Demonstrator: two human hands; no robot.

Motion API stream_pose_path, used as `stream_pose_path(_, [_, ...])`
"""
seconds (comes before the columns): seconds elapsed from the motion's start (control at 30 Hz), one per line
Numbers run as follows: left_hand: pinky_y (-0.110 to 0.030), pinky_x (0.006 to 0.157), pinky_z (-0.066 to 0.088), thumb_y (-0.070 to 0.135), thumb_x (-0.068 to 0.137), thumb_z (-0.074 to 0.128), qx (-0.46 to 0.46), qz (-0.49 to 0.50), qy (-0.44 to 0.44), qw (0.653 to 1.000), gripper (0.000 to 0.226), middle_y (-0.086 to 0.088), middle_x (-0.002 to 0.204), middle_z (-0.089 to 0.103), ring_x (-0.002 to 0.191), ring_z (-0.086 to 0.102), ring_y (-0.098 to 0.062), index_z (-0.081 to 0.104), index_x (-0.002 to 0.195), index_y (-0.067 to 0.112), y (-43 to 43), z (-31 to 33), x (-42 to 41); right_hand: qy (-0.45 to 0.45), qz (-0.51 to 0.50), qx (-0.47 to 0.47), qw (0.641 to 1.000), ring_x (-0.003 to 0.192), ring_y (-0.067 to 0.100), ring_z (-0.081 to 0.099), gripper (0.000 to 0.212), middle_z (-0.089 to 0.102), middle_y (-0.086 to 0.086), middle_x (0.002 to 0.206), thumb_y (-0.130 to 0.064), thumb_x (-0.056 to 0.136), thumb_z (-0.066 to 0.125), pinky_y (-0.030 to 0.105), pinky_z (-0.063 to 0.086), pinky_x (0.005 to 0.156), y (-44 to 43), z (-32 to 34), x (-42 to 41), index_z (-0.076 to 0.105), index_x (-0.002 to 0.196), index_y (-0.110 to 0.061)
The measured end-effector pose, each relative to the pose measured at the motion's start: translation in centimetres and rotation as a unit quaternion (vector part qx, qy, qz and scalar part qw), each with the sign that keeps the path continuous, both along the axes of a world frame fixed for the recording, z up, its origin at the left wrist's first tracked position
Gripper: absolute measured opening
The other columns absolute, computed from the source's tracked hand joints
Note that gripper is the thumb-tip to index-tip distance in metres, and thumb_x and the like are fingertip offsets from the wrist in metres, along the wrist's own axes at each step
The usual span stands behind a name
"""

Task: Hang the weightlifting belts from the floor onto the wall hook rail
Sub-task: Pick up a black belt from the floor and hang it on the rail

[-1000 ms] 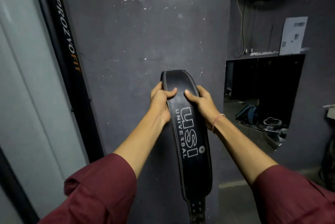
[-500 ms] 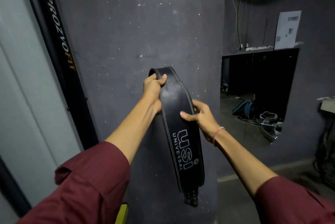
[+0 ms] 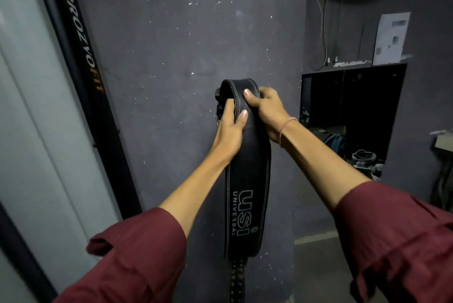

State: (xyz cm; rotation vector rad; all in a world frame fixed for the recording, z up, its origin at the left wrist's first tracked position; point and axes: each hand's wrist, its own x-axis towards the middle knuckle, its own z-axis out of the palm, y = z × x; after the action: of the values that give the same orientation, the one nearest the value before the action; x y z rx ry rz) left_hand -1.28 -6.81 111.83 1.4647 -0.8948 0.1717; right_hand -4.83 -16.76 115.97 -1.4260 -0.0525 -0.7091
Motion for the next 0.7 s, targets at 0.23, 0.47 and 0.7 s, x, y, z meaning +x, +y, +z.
stream_pose_path(0.23, [-0.035, 0.059, 0.032, 0.026, 0.106, 0.038, 0.036, 0.126, -0.105, 0.986, 0.024, 0.009, 0.067, 0.038, 0.058, 0.037, -0.006, 0.036, 0.090, 0.008, 1.5, -5.0, -0.5, -0.050, -0.029, 0.089, 0.994, 0.066, 0.017, 0.066, 0.007, 0.067, 0.010, 0.081, 0.002, 0.094, 0.056, 0.029, 0.058, 0.061, 1.4, -0.9, 0.5, 0.057, 0.097, -0.005])
stream_pose_path(0.47, [-0.040, 0.110, 0.038, 0.043, 0.105, 0.031, 0.046, 0.080, 0.058, 0.994, 0.049, -0.006, 0.125, 0.060, 0.117, 0.054, -0.014, 0.050, 0.128, 0.004, 0.5, -3.4, -0.6, -0.072, -0.022, 0.001, 0.997, 0.074, 0.014, 0.060, 0.019, 0.065, 0.004, 0.081, 0.012, 0.089, 0.055, 0.028, 0.053, 0.072, 0.9, -2.7, -1.0, 0.058, 0.095, -0.005])
stream_pose_path(0.7, [-0.044, 0.083, 0.060, 0.028, 0.095, 0.061, -0.135, -0.009, 0.270, 0.953, 0.041, -0.025, 0.104, 0.068, 0.084, 0.069, -0.029, 0.055, 0.111, -0.008, -1.6, 5.0, 3.8, -0.074, 0.014, -0.038, 0.996, 0.086, 0.013, 0.061, 0.018, 0.064, 0.012, 0.093, 0.017, 0.085, 0.058, 0.022, 0.052, 0.077, 0.1, -6.9, -3.2, 0.055, 0.102, 0.013])
